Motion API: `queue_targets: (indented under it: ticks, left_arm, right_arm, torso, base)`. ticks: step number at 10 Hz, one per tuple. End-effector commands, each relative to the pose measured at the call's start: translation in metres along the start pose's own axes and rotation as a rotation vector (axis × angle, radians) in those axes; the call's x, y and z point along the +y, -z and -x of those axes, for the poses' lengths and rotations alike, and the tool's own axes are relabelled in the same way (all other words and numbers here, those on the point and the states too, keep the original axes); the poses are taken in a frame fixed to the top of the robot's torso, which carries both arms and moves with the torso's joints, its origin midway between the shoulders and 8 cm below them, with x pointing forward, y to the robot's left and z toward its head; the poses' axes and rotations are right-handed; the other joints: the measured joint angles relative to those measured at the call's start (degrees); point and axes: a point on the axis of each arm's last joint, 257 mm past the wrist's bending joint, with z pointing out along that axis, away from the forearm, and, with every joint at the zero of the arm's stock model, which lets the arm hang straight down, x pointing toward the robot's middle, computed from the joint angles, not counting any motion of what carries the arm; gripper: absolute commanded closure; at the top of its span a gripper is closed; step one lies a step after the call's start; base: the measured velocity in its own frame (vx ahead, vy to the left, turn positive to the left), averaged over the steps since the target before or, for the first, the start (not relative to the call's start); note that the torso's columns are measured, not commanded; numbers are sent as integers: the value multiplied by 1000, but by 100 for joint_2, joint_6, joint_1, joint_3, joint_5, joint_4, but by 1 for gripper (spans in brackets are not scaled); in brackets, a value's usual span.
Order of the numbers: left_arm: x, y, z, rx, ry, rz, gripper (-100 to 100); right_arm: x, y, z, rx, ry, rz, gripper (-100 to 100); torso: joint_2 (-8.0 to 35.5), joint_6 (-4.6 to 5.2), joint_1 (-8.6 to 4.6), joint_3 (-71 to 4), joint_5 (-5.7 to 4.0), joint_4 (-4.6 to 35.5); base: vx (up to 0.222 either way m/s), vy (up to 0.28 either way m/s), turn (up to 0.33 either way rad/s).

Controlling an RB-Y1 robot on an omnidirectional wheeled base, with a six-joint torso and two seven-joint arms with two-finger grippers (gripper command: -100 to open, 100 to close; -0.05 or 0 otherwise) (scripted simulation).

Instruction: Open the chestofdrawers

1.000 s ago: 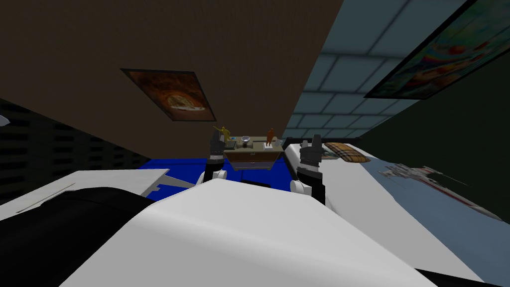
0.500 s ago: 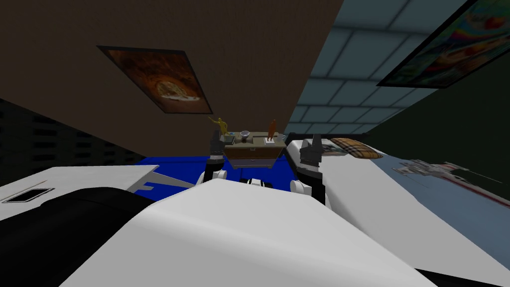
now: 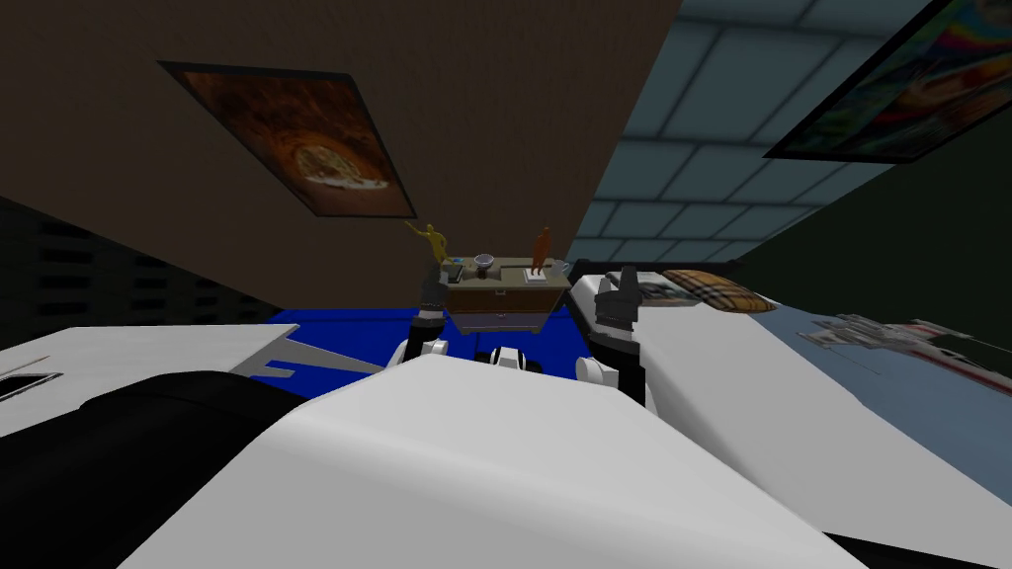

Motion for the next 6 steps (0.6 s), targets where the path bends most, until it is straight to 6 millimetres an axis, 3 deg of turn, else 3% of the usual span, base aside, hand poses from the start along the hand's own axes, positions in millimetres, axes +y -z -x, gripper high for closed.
queue_targets:
  ticks: [1,6]
  left_arm:
    - [19,8,-6,46,-29,12,-100]
    - [56,28,-11,105,-72,45,-100]
  right_arm:
    - [0,0,0,0,0,0,0]
    - [0,0,0,0,0,0,0]
  torso:
    - [4,0,1,1,0,2]
    - [1,0,4,-1,1,2]
  base:
    - [55,-35,12]
    - [62,-35,11]
